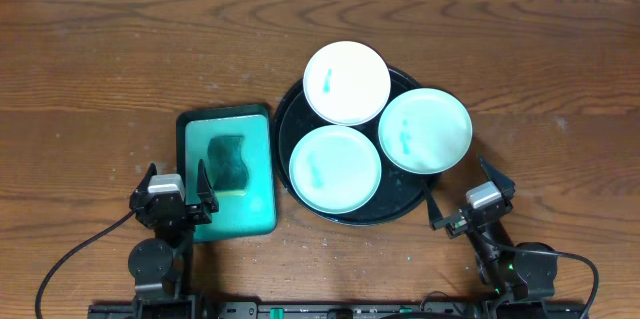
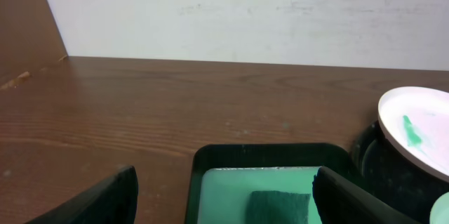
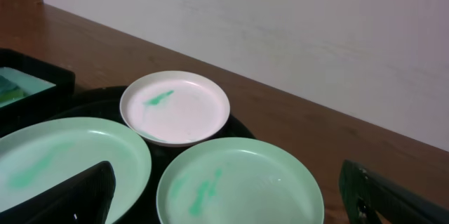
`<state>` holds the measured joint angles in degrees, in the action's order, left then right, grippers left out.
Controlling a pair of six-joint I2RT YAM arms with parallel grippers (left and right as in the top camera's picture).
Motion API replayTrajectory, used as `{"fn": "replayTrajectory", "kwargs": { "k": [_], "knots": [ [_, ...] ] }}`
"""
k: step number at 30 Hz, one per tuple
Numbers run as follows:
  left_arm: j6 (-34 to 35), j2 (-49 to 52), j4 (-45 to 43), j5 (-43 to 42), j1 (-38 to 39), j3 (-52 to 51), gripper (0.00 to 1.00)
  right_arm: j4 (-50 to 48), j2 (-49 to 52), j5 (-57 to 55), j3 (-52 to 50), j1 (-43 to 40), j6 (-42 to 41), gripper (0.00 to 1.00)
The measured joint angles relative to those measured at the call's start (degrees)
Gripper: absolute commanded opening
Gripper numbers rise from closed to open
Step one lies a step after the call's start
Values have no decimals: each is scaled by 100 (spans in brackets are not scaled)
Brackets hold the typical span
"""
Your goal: Clean dirty plates on tray and stack at the side
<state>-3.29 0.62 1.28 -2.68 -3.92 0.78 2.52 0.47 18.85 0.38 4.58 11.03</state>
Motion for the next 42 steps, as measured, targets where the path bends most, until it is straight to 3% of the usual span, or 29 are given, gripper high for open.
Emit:
{"fn": "replayTrajectory", "kwargs": {
  "k": [15, 23, 27, 31, 37, 42],
  "knots": [
    [0, 0, -2, 4, 0, 0, 80, 0, 0, 0, 0, 0, 0, 99],
    [0, 0, -68, 485, 0, 2, 80, -308, 0, 103, 0, 0, 2, 99],
    [-2, 2, -238, 136, 0, -17, 80, -675, 2, 188, 0, 0, -94, 99],
    [155, 0, -1038, -564, 2, -13, 80, -831, 101, 221, 184, 0, -367, 99],
    [647, 828, 219, -732, 0, 1419, 80, 323, 1615, 236, 2004, 0, -516, 99],
    [758, 2614, 2553, -911, 0, 3816, 80, 2769, 3947, 317, 4662, 4, -590, 99]
  ]
}}
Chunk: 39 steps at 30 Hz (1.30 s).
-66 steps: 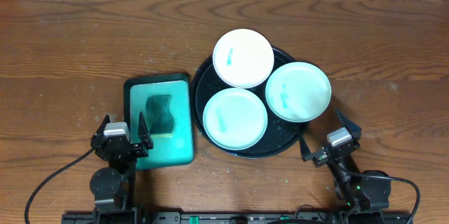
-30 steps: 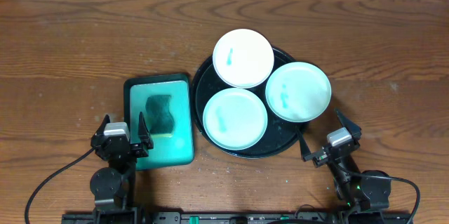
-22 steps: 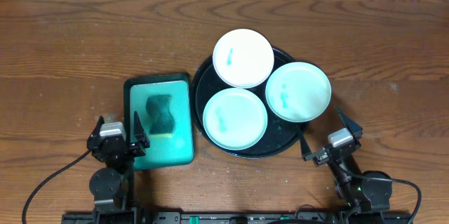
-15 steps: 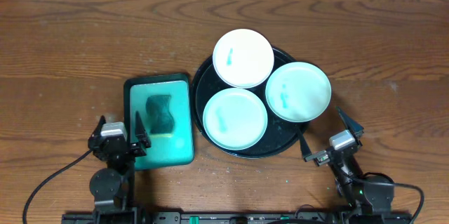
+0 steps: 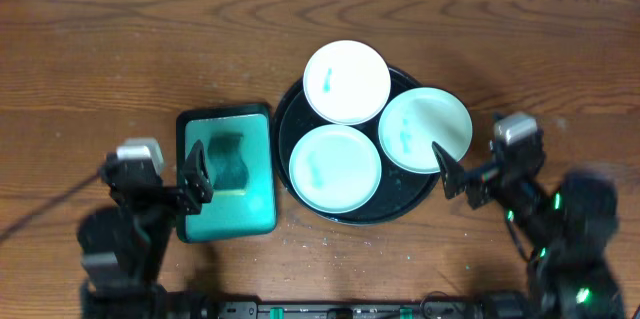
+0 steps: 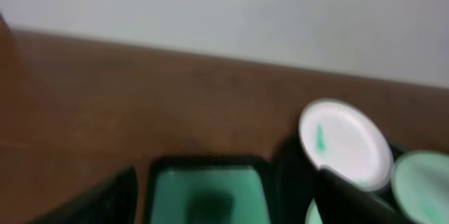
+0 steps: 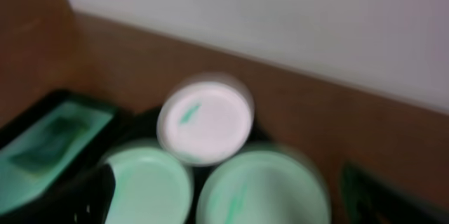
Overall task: Clean dirty plates on tray and stack at the side
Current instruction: 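Reach left gripper to sponge and right gripper to pale green plate rim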
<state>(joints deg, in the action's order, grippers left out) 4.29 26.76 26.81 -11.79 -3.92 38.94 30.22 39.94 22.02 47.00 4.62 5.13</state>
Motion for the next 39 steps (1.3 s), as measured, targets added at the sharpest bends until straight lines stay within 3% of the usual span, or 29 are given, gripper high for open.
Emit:
{"fn": "replayTrajectory", "kwargs": {
  "k": [5, 8, 12, 17, 21, 22, 23, 27, 31, 34, 36, 39],
  "knots": [
    [26, 1705, 1829, -295, 0, 1766, 80, 1143, 1882, 398, 1565, 0, -280, 98],
    [42, 2232, 2017, -380, 0, 2033, 80, 1204, 2474, 647, 1670, 24, -581, 76],
    [90, 2594, 2295, -874, 2, 2041, 80, 1801, 3366, 411, 1683, 542, -822, 67],
    [153, 2872, 2361, -1215, 0, 2041, 80, 1963, 4507, -212, 1683, 1493, -1078, 63],
    [173, 3014, 2433, -1440, 2, 2041, 80, 1834, 5493, -570, 1683, 1816, -1456, 47],
    [173, 3027, 2444, -1456, 2, 2041, 80, 1838, 5600, -601, 1683, 1810, -1504, 47],
    [173, 3038, 2457, -1471, 0, 2041, 88, 1845, 5770, -638, 1683, 1803, -1543, 47],
    [190, 3145, 2535, -1550, 2, 2041, 88, 1792, 6308, -710, 1683, 1808, -1563, 40],
    [195, 3213, 2557, -1528, 2, 2041, 88, 1491, 6627, -728, 1683, 1808, -1611, 15],
    [297, 3342, 2618, -1390, 2, 2041, 83, 1287, 6695, -737, 1681, 1805, -1659, 2],
    [356, 3506, 2699, -1292, 2, 2041, 82, 1119, 6695, -780, 1683, 1805, -1762, 1],
    [492, 3849, 2712, -1128, 13, 2041, 72, 977, 6693, -898, 1696, 1805, -1882, 1]
  ]
}}
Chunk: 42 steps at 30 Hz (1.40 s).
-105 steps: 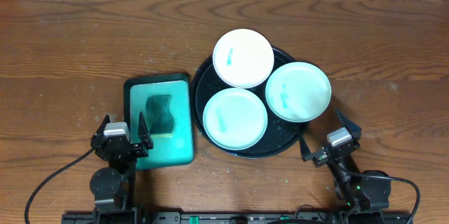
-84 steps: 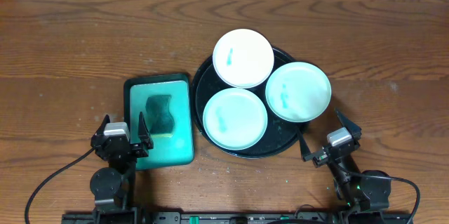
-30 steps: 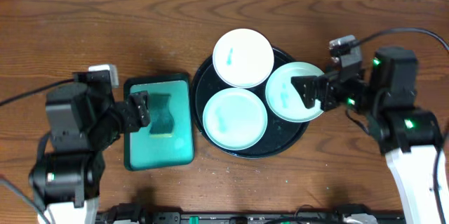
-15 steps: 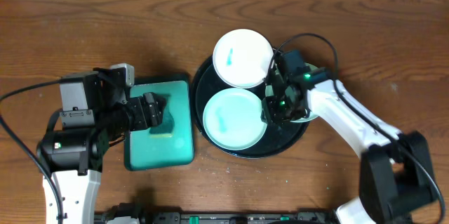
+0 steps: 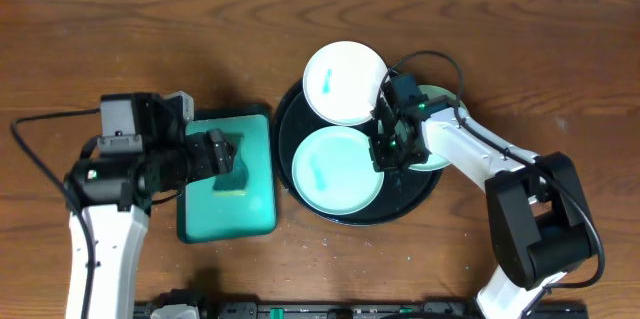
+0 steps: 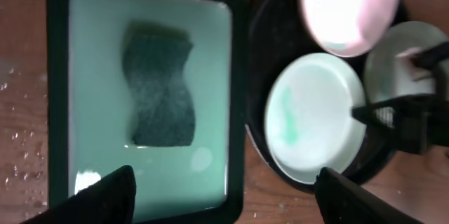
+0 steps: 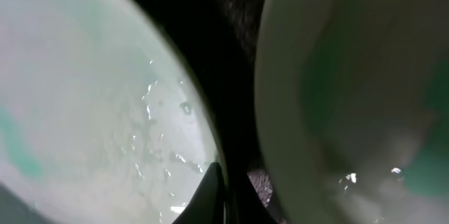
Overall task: Clean dirty plates on tray and stack at the side
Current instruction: 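Reach left gripper to sponge and right gripper to pale green plate rim, then grasp the green sponge with left gripper and lift it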
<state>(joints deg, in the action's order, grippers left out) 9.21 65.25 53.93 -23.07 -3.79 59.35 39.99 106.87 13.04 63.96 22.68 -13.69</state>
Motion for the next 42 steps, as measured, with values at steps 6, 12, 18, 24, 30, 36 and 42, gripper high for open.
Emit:
{"fn": "replayTrajectory", "kwargs": {
  "k": [6, 12, 18, 24, 30, 36, 42],
  "knots": [
    [686, 1235, -37, 901, 466, -2, 67, -271, 0, -149, 0, 0, -57, 1],
    [1335, 2695, -649, 1812, 680, -2, 62, -310, 0, -186, 2, 0, -57, 1],
    [1154, 3866, -1228, 1316, 669, 46, 8, -330, 0, -212, 2, 2, -57, 1],
    [1023, 3923, -1091, 1049, 658, 109, 7, -343, 0, -221, 4, 2, -57, 1],
    [1003, 3536, -273, 984, 658, 450, 7, -348, 0, -227, 4, 2, -57, 1],
    [960, 2365, -179, 990, 658, 879, 8, -363, 0, -238, 4, 2, -57, 1],
    [874, 2559, -216, 1467, 664, 667, 22, -365, 0, -240, 4, 0, -59, 1]
  ]
}}
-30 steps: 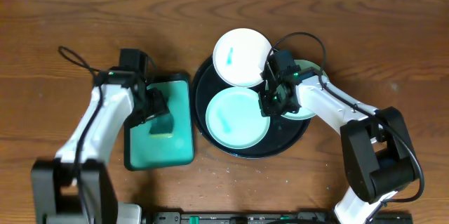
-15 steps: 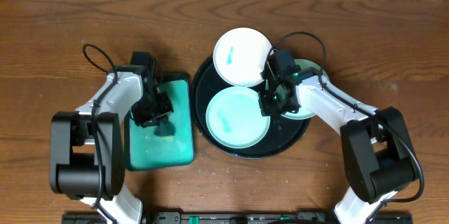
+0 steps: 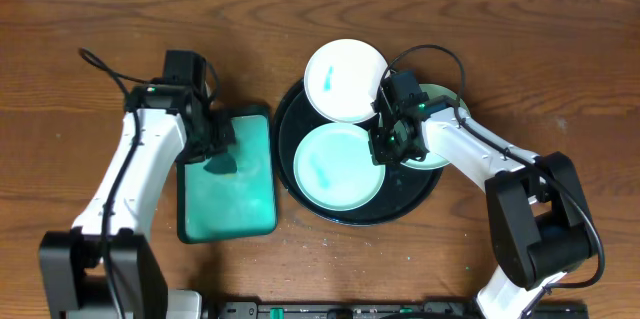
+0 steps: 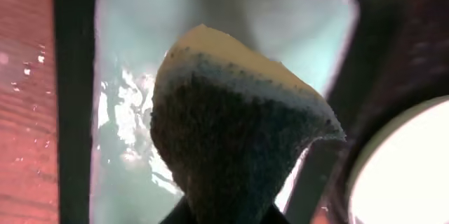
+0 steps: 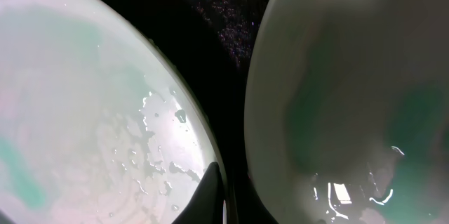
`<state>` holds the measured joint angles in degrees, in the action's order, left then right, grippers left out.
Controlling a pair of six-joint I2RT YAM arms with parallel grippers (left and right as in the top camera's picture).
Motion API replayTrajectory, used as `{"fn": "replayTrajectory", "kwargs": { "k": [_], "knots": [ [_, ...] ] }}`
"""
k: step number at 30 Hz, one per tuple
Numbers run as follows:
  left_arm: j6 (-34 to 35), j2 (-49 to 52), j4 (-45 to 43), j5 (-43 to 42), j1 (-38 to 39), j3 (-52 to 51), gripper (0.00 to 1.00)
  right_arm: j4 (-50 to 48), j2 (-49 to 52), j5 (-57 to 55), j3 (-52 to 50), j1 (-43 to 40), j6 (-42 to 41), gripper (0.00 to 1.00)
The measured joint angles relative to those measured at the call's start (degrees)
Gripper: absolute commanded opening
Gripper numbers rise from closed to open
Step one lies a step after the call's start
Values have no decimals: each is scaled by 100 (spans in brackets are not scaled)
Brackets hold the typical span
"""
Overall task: Clean dirty plates on tray and stack at the side
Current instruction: 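Grasp the green sponge with left gripper and lift it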
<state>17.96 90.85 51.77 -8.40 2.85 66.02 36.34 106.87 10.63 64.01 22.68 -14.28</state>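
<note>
Three stained plates lie on the round black tray [image 3: 400, 204]: a white one [image 3: 347, 81] at the back, a green one [image 3: 337, 167] in front, and another green one [image 3: 452, 107] at the right, partly under my right arm. My right gripper [image 3: 383, 147] is shut on the left rim of that right green plate [image 5: 337, 97], with one fingertip [image 5: 212, 189] showing in the gap beside the front green plate [image 5: 84, 112]. My left gripper [image 3: 215, 149] is shut on the dark green sponge [image 4: 231, 133], held just above the water.
The rectangular green tray [image 3: 230, 221] of water [image 4: 126, 112] sits left of the black tray, touching it. Bare wooden table [image 3: 540, 39] lies on both sides and behind. Cables trail from both arms.
My left gripper was open above the sponge lying in the green tray; now it is shut on the sponge and holds it off the water. The right gripper has hardly moved.
Both grippers first rested open at the table's near edge. Then both arms were raised and moving. Later the left hung open over the sponge tray while the right was at the right green plate's rim. Now the left holds the sponge.
</note>
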Motion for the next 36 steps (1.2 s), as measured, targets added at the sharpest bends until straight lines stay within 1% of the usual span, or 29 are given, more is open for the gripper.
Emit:
{"fn": "replayTrajectory", "kwargs": {
  "k": [1, 3, 4, 5, 6, 12, 17, 18, 19, 20, 22, 24, 25, 27, 28, 32, 35, 36],
  "knots": [
    [9, 90, -101, 33, 0, -114, 24, -2, 0, -2, 0, 2, 0, 1],
    [0, 337, -306, 83, 0, -334, 31, -2, 0, -4, 0, 0, 2, 1],
    [-17, 439, -328, 107, 0, -396, 37, -2, 0, -4, 0, 2, 2, 1],
    [13, 570, -332, 109, 0, -461, 47, -2, 0, -4, 0, 0, 2, 1],
    [11, 669, -332, 111, 0, -485, 52, -2, 0, -7, 0, 0, 0, 1],
    [11, 651, -149, 107, 0, -470, 60, -2, 0, -7, 0, 0, 0, 1],
    [2, 483, -70, 109, 0, -426, 61, -7, 0, -9, 0, 0, 2, 1],
    [2, 476, -57, 111, 0, -426, 60, -7, 0, -9, 0, 0, 0, 1],
    [2, 476, -70, 131, 0, -428, 56, -7, 0, -9, 0, 0, 2, 1],
    [2, 476, -133, 166, 0, -448, 53, -7, 0, -9, 0, 0, 2, 1],
    [-4, 472, -481, 282, 0, -616, 43, -11, 0, -13, 0, 0, 0, 1],
    [28, 459, -872, 321, 0, -885, 29, -13, 0, -17, 2, 2, 0, 1],
    [31, 459, -1038, 319, 0, -1056, 26, -17, 0, -17, 2, 2, 2, 1],
    [26, 459, -1270, 295, 0, -1292, 11, -17, 0, -20, 2, 0, 2, 1],
    [50, 448, -1307, 275, -2, -1322, 7, -20, 0, -20, 2, 0, 2, 1],
    [44, 420, -1209, 243, 0, -1303, 7, -17, 0, -20, 2, 0, 2, 1],
    [42, 420, -656, 229, 0, -1075, 7, -20, 0, -22, 2, 0, 2, 1],
    [44, 422, -332, 212, 0, -907, 7, -20, 0, -22, 2, 0, 2, 1]
  ]
}}
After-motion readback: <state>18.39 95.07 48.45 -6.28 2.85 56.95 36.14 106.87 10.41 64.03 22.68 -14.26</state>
